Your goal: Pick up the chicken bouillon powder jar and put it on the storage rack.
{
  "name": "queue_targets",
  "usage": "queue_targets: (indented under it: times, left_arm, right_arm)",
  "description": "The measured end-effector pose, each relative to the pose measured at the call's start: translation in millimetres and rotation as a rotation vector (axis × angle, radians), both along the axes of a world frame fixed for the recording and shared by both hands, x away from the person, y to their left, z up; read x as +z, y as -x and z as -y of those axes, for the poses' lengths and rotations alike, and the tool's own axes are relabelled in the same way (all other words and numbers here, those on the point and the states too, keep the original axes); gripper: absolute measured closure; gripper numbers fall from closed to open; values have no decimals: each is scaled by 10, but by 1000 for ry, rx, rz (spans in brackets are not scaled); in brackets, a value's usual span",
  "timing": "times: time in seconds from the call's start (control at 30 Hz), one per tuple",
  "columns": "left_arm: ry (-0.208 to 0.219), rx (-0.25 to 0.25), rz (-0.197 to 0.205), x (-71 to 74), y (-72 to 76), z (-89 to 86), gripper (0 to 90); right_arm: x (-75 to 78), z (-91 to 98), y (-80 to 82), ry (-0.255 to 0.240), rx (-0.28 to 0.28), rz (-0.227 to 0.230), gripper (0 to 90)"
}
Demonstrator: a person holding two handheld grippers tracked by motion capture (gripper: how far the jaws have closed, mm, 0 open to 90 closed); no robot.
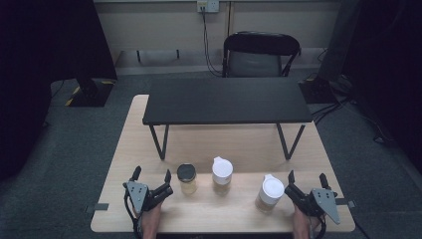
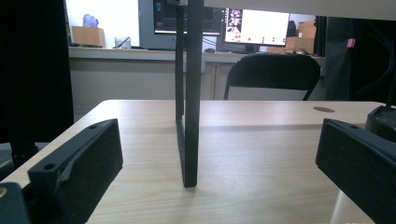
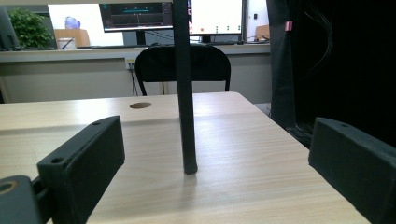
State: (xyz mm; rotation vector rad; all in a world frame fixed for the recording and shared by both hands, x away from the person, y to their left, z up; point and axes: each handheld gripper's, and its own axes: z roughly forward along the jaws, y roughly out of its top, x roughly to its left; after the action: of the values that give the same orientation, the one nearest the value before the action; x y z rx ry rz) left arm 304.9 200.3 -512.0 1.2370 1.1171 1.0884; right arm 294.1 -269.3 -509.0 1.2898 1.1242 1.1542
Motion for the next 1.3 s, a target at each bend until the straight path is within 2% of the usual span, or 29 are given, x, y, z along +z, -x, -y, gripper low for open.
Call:
queue_targets:
  times: [0.1, 0.2, 0.3, 0.6, 0.8, 1.07, 1.3]
  left_arm:
    - [-6, 0, 1, 0, 0, 8, 3]
    - [-30, 0, 1, -2, 2, 29, 3]
    - [-30, 1, 1, -1, 1, 29, 2]
    - [-4, 3, 1, 0, 2, 11, 2]
    - [7, -4, -19, 12, 5, 6, 2]
    - [16, -5, 2, 137, 71, -5, 6]
    - [14, -29, 19, 243, 112, 16, 6]
  right_arm:
    - [0, 2, 1, -1, 0, 0, 25]
    - [-1, -7, 0, 6, -5, -1, 24]
    - [-1, -13, 0, 13, -3, -1, 23]
    - [-5, -20, 10, 16, -11, 7, 11]
    - [-6, -24, 15, 22, -6, 10, 11]
    - [-6, -23, 14, 23, -1, 8, 11]
    - [-7, -24, 16, 24, 0, 10, 11]
